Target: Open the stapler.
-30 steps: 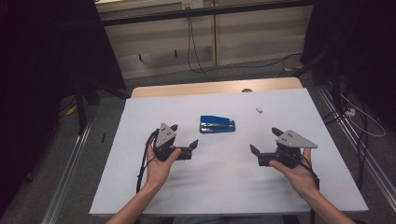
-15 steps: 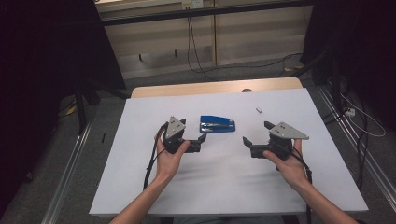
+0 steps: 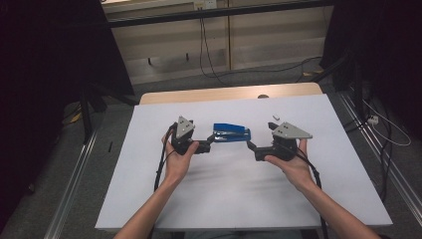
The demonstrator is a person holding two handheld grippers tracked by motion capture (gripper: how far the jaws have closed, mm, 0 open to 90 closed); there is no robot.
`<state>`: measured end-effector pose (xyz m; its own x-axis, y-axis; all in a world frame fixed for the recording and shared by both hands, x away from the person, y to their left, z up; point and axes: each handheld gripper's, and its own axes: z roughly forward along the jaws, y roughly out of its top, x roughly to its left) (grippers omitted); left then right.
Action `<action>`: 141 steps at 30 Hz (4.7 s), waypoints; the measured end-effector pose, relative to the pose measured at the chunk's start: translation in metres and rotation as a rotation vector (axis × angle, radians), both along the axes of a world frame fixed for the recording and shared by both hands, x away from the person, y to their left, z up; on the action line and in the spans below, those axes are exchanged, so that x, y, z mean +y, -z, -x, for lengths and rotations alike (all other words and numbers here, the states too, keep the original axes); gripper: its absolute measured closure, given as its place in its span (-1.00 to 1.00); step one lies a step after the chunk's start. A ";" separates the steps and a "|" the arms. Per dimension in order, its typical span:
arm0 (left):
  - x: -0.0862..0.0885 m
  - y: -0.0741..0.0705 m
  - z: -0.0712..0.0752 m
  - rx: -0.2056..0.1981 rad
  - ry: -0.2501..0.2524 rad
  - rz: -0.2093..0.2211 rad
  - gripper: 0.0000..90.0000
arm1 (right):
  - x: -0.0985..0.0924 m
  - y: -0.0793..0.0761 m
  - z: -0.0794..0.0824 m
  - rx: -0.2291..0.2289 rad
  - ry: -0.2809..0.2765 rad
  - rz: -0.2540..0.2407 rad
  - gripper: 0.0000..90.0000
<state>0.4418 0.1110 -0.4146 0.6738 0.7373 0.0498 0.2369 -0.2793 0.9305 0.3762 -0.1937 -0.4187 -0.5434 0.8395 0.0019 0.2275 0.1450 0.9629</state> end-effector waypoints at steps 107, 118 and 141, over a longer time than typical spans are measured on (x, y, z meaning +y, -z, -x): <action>-0.007 0.026 -0.027 0.139 0.076 -0.041 1.00 | 0.066 0.034 -0.078 0.199 -0.198 0.135 1.00; -0.011 0.033 -0.031 0.178 0.064 -0.061 1.00 | 0.067 0.039 -0.082 0.238 -0.185 0.202 1.00; -0.019 0.040 -0.038 0.192 0.064 -0.103 1.00 | 0.071 0.044 -0.084 0.273 -0.188 0.222 1.00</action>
